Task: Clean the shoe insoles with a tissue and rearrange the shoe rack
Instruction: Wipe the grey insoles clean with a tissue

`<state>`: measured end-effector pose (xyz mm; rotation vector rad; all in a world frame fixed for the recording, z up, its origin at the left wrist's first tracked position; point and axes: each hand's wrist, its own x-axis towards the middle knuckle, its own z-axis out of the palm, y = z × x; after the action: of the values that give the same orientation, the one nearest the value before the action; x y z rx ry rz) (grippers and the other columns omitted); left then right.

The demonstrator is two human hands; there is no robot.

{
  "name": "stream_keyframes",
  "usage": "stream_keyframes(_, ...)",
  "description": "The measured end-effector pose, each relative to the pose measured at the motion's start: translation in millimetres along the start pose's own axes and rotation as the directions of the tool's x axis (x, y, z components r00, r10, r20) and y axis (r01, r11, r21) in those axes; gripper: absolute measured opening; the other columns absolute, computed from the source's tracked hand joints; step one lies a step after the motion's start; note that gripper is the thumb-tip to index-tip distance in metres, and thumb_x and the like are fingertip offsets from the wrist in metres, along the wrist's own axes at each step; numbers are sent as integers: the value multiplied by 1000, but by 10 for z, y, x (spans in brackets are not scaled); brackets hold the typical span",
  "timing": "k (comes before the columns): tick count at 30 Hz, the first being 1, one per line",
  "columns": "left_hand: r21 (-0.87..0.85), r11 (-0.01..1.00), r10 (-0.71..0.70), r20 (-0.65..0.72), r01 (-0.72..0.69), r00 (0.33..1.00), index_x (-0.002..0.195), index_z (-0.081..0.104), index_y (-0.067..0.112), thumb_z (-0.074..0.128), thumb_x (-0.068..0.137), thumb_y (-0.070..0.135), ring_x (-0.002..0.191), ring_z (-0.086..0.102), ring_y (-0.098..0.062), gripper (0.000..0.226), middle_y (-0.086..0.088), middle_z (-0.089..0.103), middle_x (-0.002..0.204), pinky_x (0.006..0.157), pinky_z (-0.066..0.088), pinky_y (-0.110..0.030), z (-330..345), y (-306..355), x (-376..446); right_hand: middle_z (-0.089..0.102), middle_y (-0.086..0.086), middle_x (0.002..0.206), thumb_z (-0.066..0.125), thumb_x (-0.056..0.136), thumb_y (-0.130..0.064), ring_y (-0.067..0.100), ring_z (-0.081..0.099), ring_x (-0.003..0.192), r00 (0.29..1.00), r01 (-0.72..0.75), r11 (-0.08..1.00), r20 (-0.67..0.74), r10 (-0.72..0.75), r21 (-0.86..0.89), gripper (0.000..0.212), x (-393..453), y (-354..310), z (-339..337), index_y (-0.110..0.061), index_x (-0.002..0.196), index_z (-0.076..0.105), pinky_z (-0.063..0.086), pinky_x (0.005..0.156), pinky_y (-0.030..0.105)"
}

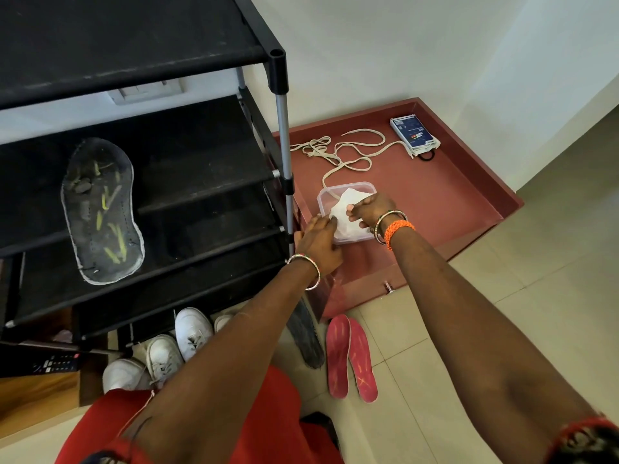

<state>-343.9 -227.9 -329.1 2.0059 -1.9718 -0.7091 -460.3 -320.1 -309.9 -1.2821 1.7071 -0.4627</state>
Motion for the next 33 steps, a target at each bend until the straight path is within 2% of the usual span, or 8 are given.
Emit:
stream_keyframes(5,3,1000,-7,-26,7,1000,135,40,9,54,80,16,138,21,-24,57,-3,37,144,101,29,-40,30,-37,-6,63,5,75,73,77,-18,18,52,68,984,133,957,150,-96,-259,16,-80,-12,79,-6,86,68,35,49,20)
stream_keyframes(9,25,999,-26,-32,27,999,135,41,10,53,81,19,140,17,-22,55,-2,34,146,102,28,-43,26,-18,-21,65,9,92,70,78,-19,25,59,89,986,164,901,89,-140,-401,19,-35,22,64,-5,91,68,42,68,23)
stream_keyframes(13,60,998,-30,-19,31,999,139,36,11,50,84,19,142,13,-22,58,-2,30,149,103,25,-46,8,-8,-23,55,7,66,64,79,-15,25,53,76,988,108,958,-77,-133,-267,25,24,93,-42,-12,56,54,44,71,28)
stream_keyframes(16,75,997,-34,-23,36,999,140,35,10,49,86,21,143,12,-22,57,-2,28,150,104,25,-46,6,7,-18,51,13,71,61,81,-16,26,47,71,975,77,983,-195,-109,-166,19,55,112,-161,-7,65,59,39,66,29)
stream_keyframes(22,116,992,-38,-15,39,999,139,36,9,48,88,24,144,9,-24,54,-4,27,151,107,22,-50,13,30,-4,24,5,63,55,83,-16,18,21,64,950,123,990,-297,-98,64,40,81,104,-246,-14,50,32,26,56,28)
stream_keyframes(26,81,995,-65,7,65,998,130,52,20,54,85,25,143,7,-27,45,-6,23,151,108,19,-51,-1,57,19,26,3,66,51,83,-19,18,24,70,939,173,960,-331,-93,219,35,60,6,-317,-12,53,34,25,58,29)
stream_keyframes(31,-269,962,-16,-222,-45,975,104,67,23,55,76,18,134,32,-23,31,-3,42,142,105,23,-39,-138,158,-29,42,7,69,48,79,-25,17,37,68,926,265,911,-348,-148,316,24,-97,-195,-460,-10,61,46,31,58,26)
stream_keyframes(33,-703,708,-188,-274,-63,943,91,67,14,51,71,22,107,54,-21,27,-5,61,113,94,41,-36,-276,282,-57,39,1,64,44,71,-27,11,34,61,901,363,880,-355,-249,304,20,-271,-306,-525,-8,65,46,29,50,21)
